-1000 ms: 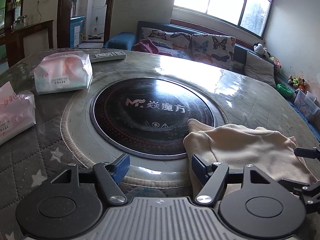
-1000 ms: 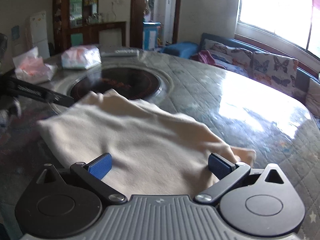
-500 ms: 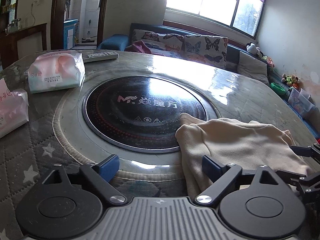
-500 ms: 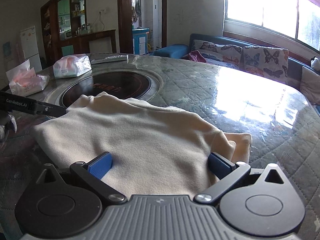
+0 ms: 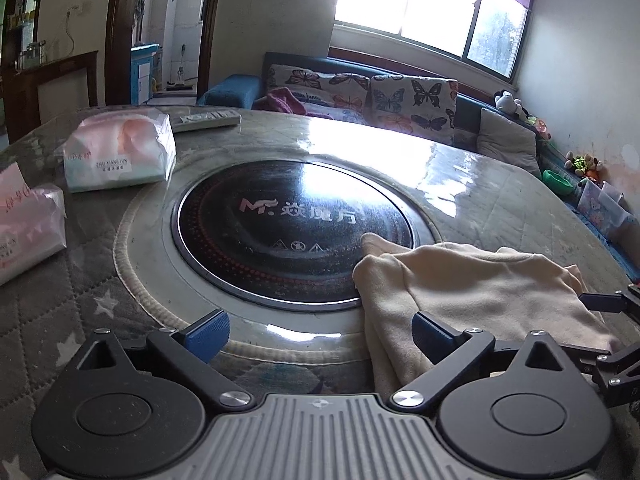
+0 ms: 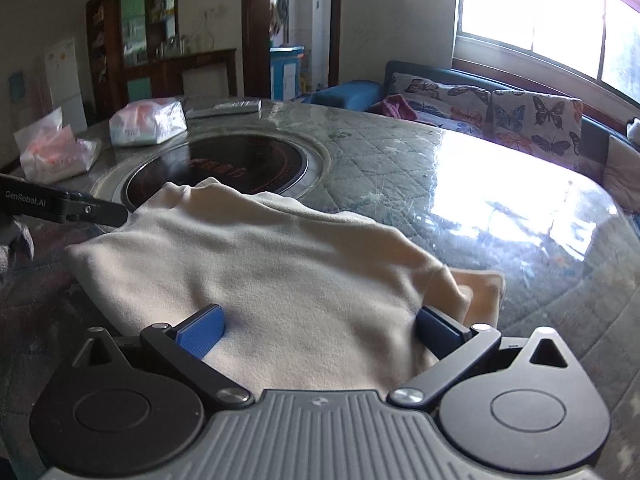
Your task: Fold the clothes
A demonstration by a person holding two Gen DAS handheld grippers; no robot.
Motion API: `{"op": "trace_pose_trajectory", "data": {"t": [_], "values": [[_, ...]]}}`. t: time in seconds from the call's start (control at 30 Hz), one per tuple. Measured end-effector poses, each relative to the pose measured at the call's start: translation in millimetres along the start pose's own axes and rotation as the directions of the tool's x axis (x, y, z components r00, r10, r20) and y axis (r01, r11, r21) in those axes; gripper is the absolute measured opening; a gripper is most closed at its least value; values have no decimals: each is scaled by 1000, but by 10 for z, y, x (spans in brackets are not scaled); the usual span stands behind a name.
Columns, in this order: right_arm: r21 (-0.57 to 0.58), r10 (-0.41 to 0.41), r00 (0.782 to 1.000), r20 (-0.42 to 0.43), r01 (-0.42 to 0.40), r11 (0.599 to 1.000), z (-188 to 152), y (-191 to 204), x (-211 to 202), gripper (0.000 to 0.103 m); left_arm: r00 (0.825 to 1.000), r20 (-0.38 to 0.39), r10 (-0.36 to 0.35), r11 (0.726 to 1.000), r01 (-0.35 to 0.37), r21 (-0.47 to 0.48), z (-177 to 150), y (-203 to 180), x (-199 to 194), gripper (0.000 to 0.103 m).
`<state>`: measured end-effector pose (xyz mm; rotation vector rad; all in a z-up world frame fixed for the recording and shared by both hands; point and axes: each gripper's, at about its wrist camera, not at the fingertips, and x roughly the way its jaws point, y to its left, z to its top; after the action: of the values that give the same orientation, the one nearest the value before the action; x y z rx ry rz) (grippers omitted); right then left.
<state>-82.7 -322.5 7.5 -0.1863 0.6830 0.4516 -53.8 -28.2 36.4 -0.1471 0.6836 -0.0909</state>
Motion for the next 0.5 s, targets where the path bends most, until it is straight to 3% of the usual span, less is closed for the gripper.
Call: {"op": "trace_pose_trajectory", "data": {"t": [0.23, 0.33, 0.43, 0.5], "values": [[-199, 142, 990, 2, -138, 970, 228, 434, -159, 103, 1000, 12, 2, 998, -2, -56, 73, 103, -53, 92], [-301, 213, 977, -19, -209, 930, 300, 706, -161, 101, 1000, 4, -9, 997, 10, -80, 102, 131, -60, 81], [-380, 260, 964, -60, -263, 887, 339, 963, -74, 91, 1000, -6, -29, 994, 28, -106, 132, 165, -67, 67], [-423, 285, 955, -80, -291, 858, 349, 1105, -30, 75, 998, -15, -53, 991, 50, -127, 149, 191, -70, 58]]}}
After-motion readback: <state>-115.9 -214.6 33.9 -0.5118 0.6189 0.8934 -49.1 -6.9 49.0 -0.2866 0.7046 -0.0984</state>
